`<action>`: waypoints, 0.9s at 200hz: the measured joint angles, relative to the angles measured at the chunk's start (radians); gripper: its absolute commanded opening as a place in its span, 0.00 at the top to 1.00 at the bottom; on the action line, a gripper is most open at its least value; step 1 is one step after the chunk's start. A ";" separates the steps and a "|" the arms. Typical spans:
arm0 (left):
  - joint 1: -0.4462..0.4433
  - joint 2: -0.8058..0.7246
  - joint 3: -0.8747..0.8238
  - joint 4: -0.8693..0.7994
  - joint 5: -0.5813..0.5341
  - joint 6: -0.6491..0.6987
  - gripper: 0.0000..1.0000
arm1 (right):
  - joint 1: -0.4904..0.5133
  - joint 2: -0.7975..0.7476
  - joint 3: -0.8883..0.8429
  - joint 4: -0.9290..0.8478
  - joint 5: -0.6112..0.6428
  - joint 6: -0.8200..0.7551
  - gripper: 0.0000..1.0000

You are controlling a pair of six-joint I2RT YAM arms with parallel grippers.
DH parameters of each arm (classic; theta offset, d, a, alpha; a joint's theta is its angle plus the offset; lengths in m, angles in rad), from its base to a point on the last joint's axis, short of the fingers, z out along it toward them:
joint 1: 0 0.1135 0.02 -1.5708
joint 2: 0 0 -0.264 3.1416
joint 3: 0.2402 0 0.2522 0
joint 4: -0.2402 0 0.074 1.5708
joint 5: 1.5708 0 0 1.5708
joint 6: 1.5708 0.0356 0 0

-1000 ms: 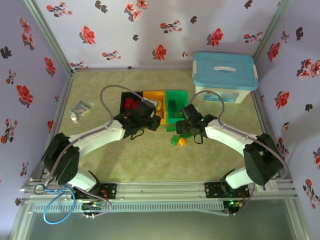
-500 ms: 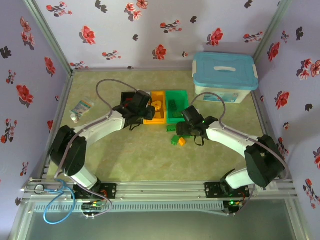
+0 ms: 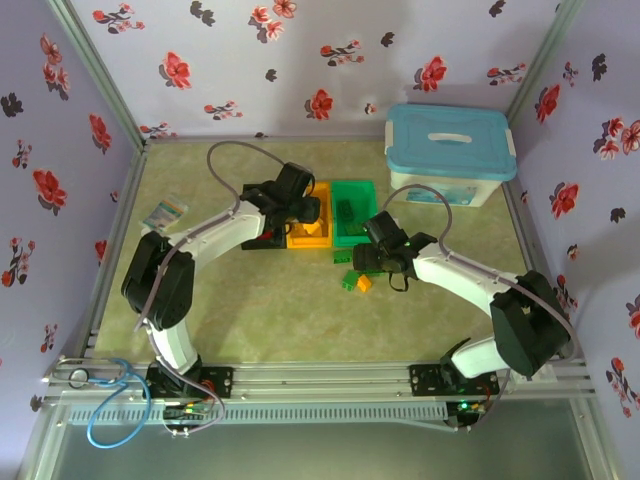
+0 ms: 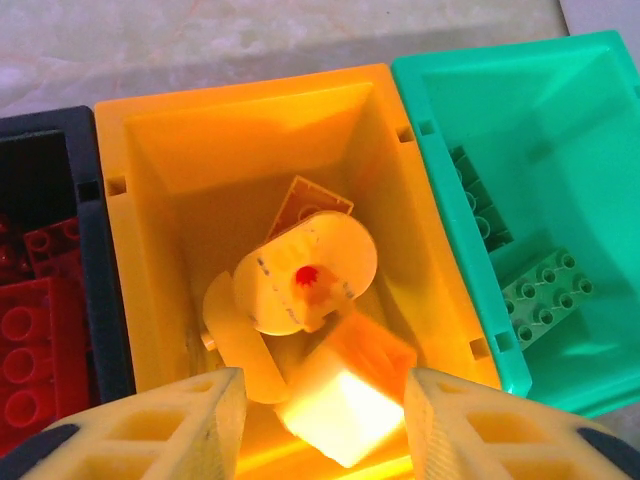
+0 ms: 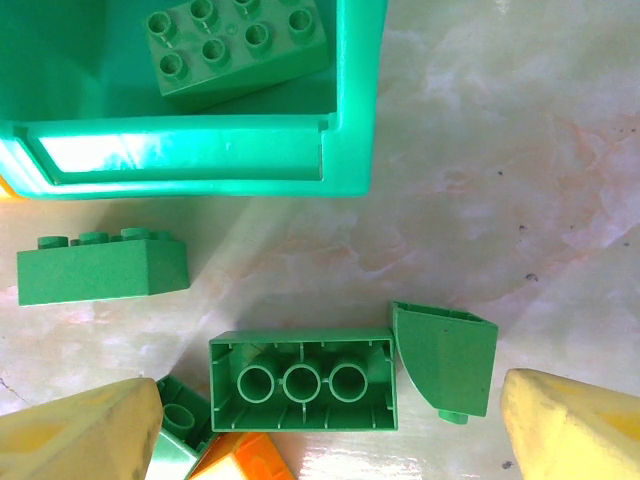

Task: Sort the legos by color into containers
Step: Place the lego in the container, then pick up the lego from the center of the table.

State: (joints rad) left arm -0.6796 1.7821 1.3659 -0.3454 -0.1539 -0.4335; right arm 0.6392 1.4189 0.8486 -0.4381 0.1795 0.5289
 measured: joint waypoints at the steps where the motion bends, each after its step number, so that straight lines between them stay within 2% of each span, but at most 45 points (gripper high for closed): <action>1: 0.000 -0.001 -0.001 0.000 0.000 0.000 0.52 | 0.000 0.000 0.000 0.000 0.000 0.000 0.12; 111: 0.000 -0.244 -0.251 0.063 0.000 -0.009 0.52 | 0.011 0.000 0.002 0.000 -0.028 0.006 0.10; 180: 0.000 -0.342 -0.438 0.096 0.000 -0.048 0.52 | 0.157 0.124 0.075 -0.007 -0.030 -0.001 0.17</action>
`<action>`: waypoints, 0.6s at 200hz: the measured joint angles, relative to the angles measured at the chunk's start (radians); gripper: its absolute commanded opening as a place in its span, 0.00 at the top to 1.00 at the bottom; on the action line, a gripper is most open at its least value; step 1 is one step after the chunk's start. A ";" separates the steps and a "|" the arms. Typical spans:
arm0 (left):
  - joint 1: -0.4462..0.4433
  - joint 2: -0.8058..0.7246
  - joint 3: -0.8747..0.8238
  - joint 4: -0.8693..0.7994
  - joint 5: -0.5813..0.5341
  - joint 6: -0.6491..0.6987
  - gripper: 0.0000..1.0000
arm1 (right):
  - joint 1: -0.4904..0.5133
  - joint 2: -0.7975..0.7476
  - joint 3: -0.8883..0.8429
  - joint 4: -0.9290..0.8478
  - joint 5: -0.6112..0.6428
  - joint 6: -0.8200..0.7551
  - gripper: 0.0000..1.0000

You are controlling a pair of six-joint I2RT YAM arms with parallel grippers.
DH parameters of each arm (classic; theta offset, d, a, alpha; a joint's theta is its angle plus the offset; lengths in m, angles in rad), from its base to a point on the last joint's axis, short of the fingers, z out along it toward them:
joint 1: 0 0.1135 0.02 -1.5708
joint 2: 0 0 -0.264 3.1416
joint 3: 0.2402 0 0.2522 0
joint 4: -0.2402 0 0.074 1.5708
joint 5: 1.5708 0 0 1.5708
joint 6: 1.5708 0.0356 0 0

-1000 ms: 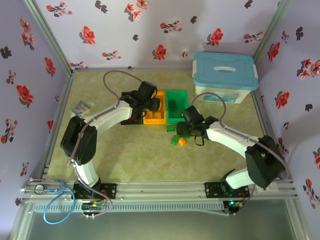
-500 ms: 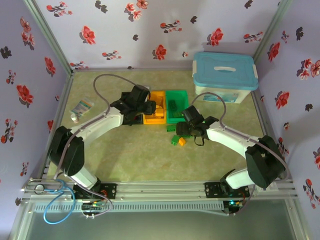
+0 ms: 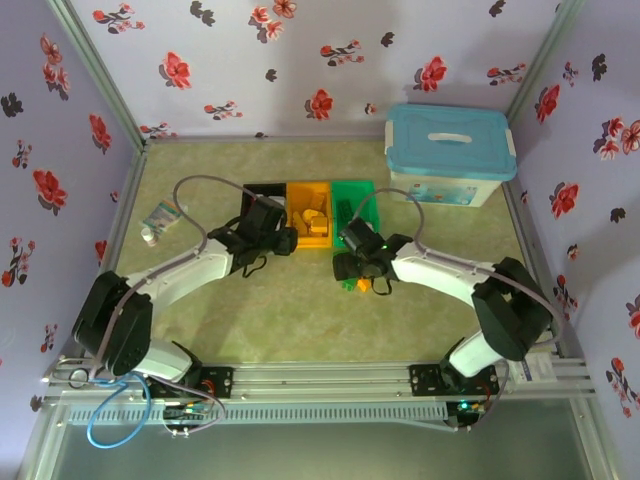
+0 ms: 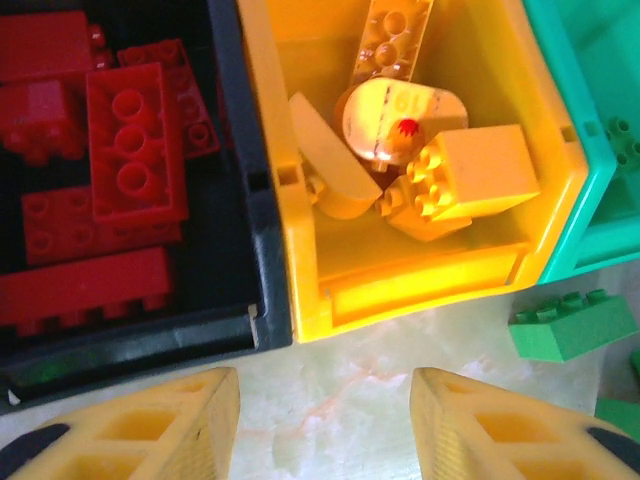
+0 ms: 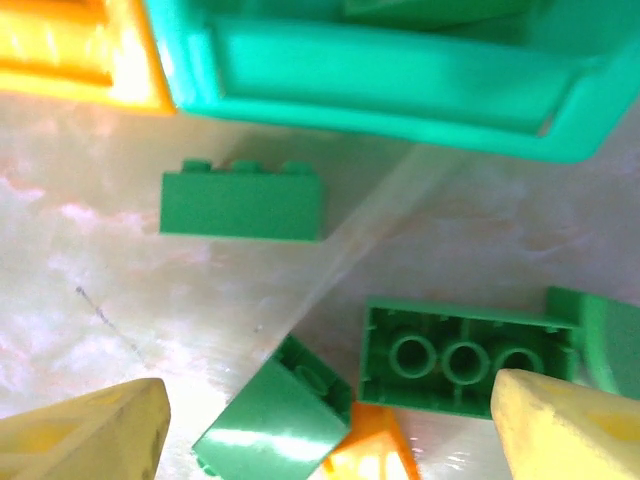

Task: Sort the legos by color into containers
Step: Pick up the lego from the center of the table.

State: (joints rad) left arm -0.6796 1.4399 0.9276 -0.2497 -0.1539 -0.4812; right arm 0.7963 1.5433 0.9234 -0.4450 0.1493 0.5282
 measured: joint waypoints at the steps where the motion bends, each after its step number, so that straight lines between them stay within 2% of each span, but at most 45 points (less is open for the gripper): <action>1: 0.000 -0.001 -0.002 0.000 0.000 0.000 0.52 | 0.003 0.003 0.000 0.000 0.000 0.000 0.17; 120: 0.000 -0.108 -0.132 0.029 0.000 -0.072 0.52 | 0.095 0.149 0.007 0.001 0.011 0.008 0.27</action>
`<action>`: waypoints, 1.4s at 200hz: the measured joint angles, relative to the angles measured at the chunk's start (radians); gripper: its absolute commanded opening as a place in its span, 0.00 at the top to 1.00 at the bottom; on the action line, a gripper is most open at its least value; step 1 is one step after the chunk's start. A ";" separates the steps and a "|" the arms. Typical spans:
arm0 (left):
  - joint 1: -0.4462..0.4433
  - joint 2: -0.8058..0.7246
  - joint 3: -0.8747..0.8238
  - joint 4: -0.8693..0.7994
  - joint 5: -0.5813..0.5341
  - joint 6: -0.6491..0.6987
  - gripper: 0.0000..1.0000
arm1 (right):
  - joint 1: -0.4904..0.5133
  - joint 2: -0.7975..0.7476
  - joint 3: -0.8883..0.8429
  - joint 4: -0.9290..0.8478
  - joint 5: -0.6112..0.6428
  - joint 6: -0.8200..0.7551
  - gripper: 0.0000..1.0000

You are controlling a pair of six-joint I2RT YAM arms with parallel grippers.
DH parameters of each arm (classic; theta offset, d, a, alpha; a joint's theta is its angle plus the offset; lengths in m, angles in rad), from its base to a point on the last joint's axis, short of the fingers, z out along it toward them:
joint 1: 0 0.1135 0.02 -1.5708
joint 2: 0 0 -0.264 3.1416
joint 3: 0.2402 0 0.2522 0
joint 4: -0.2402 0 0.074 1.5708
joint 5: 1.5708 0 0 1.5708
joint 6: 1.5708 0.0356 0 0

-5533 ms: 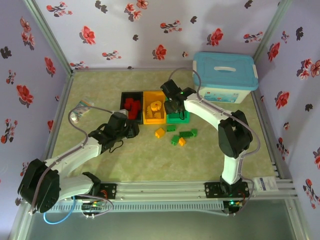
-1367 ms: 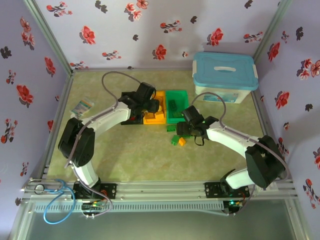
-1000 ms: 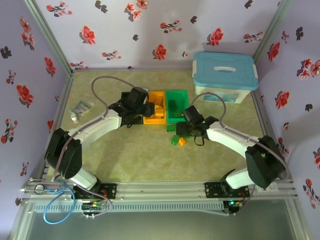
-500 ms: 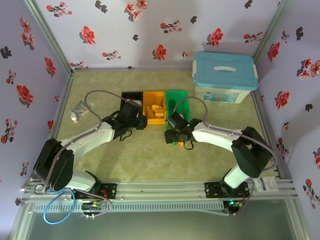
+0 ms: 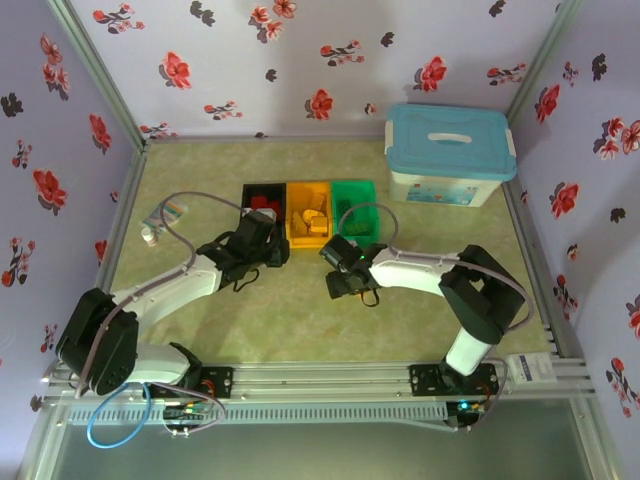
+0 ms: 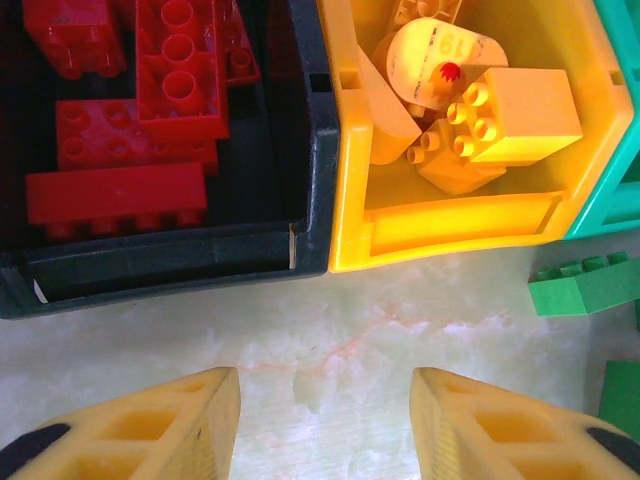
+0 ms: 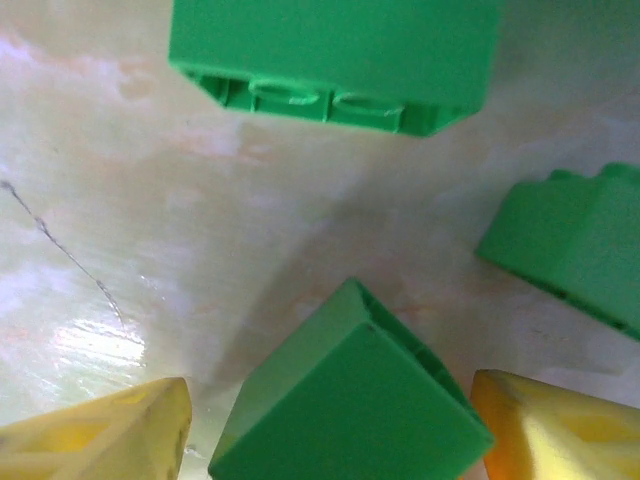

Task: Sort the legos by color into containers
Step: Pick up the lego from the center of the table.

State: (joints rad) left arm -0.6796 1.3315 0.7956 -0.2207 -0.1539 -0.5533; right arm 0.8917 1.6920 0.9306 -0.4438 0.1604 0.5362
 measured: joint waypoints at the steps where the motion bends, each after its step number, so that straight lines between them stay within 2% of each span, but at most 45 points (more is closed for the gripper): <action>1: 0.000 0.000 0.000 0.000 0.000 0.000 0.52 | 0.002 0.001 0.002 -0.001 0.001 0.000 0.27; 110: 0.000 -0.011 -0.030 0.012 0.000 -0.017 0.52 | 0.036 0.070 0.089 -0.033 -0.001 0.007 0.38; 144: 0.000 -0.013 -0.031 0.012 0.000 -0.017 0.52 | 0.037 0.105 0.136 -0.036 -0.004 0.006 0.57; 169: 0.000 -0.020 -0.040 0.019 0.000 -0.017 0.52 | 0.037 0.110 0.142 -0.027 -0.003 0.000 0.66; 246: 0.000 -0.020 -0.047 0.027 0.000 -0.017 0.53 | 0.032 0.085 0.198 -0.081 0.056 -0.036 0.67; 280: 0.000 -0.040 -0.055 0.027 0.000 -0.018 0.53 | -0.021 0.023 0.246 -0.101 0.088 -0.060 0.65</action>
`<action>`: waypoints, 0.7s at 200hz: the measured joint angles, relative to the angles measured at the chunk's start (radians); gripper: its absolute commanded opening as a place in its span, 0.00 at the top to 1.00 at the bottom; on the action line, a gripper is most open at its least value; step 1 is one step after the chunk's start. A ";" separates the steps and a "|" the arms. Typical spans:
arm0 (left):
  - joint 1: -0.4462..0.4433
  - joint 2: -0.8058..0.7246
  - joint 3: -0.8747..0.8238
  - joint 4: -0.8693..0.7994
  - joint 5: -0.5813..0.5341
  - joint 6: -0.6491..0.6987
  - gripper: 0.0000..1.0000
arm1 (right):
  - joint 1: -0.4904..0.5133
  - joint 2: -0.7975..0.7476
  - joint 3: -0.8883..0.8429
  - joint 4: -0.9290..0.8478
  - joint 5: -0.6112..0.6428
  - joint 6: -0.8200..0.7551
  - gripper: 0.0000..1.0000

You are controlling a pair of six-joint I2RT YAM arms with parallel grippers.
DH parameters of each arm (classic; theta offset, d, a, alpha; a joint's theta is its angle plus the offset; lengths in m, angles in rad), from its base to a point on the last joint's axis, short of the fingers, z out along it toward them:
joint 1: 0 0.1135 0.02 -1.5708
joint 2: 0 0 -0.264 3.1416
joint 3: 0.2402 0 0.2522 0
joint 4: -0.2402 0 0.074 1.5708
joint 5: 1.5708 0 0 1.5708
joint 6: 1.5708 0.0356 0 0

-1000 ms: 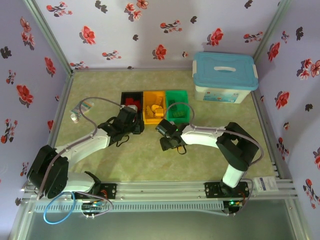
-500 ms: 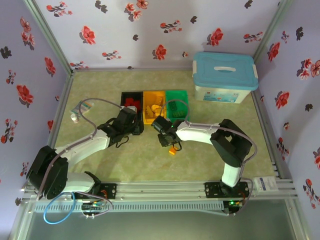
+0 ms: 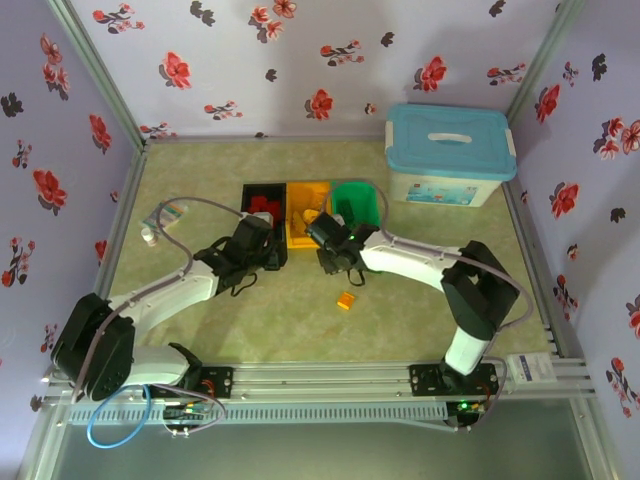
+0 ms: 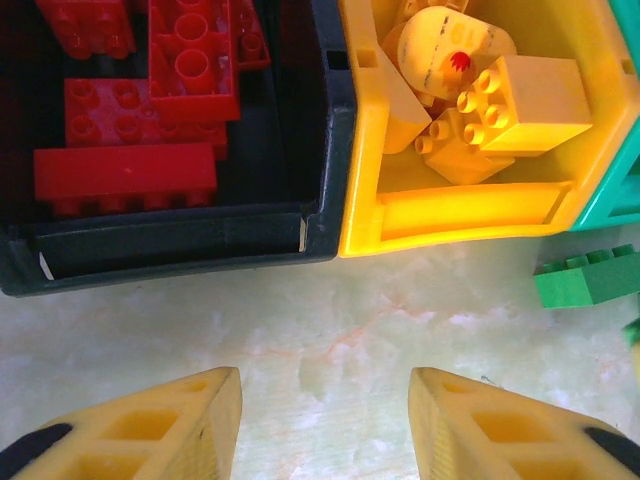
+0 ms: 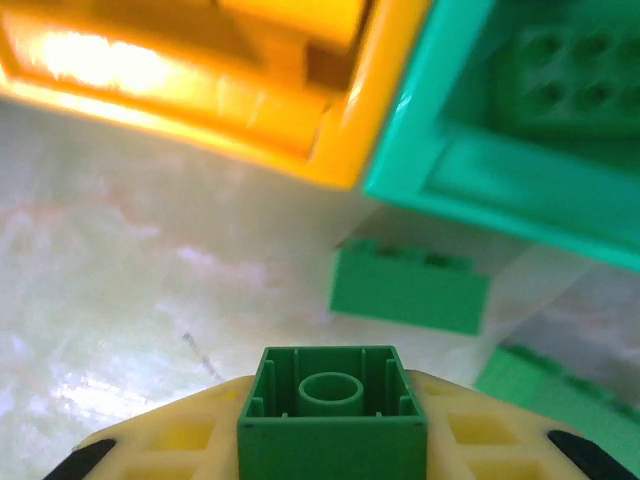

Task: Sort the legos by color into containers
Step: Pick up the lego from the center of the table, then place the lego in the container.

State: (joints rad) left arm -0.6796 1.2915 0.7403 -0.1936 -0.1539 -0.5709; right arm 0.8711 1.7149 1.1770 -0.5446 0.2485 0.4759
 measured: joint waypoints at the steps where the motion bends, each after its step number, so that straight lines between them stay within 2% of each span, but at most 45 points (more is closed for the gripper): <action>1: 0.000 -0.002 -0.001 0.000 0.000 0.000 0.53 | -0.002 -0.001 0.000 0.000 0.001 0.000 0.65; 73: 0.000 -0.035 -0.031 0.000 0.001 -0.007 0.52 | -0.177 -0.043 0.063 -0.044 0.004 -0.021 0.61; 140: -0.001 -0.037 -0.031 0.000 0.008 -0.007 0.52 | -0.257 0.087 0.230 -0.058 -0.040 -0.051 0.62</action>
State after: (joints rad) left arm -0.6807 1.2549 0.7094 -0.1940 -0.1459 -0.5781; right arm 0.6136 1.8019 1.4071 -0.6022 0.2085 0.4252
